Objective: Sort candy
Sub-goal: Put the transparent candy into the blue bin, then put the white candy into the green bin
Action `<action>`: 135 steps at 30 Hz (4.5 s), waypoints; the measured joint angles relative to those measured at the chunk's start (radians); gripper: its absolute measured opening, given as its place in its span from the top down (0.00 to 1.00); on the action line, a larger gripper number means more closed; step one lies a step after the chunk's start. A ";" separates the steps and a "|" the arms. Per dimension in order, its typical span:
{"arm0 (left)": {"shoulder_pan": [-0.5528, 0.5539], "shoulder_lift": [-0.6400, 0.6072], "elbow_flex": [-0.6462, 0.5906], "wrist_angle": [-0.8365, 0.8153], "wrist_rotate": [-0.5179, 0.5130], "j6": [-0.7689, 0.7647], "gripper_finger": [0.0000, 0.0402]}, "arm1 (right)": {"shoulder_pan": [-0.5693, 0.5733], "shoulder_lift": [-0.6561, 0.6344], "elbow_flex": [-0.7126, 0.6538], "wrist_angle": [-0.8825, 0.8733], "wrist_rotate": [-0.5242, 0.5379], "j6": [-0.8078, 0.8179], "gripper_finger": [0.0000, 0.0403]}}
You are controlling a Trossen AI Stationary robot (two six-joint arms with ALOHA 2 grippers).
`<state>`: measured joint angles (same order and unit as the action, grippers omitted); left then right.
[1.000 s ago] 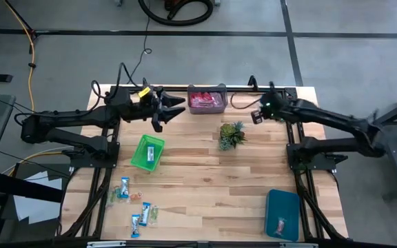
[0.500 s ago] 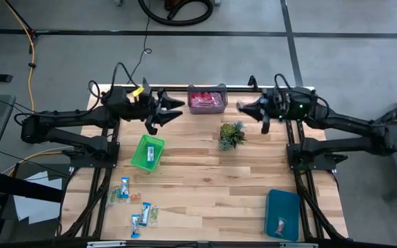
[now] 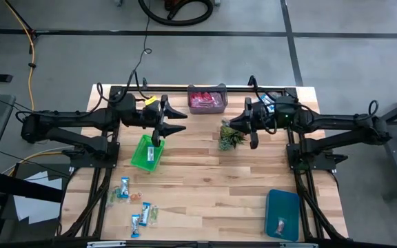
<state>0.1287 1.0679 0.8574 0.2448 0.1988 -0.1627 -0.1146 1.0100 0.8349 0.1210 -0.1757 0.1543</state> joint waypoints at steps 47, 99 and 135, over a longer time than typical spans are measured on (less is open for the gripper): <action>0.000 0.000 0.000 -0.091 -0.001 -0.071 0.51 | 1.048 0.416 0.000 -0.718 -0.082 1.656 1.00; 0.002 0.000 0.001 -0.058 -0.056 -0.026 0.51 | 0.203 0.142 0.062 -0.003 0.475 -0.109 0.39; -0.421 -0.001 0.047 -0.991 0.080 -0.732 0.51 | 0.152 0.142 0.061 -0.095 0.426 -0.049 0.39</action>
<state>-0.2919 1.0672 0.9044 -0.7465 0.2789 -0.8948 0.0375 1.1522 0.8963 0.0257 0.2504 0.1056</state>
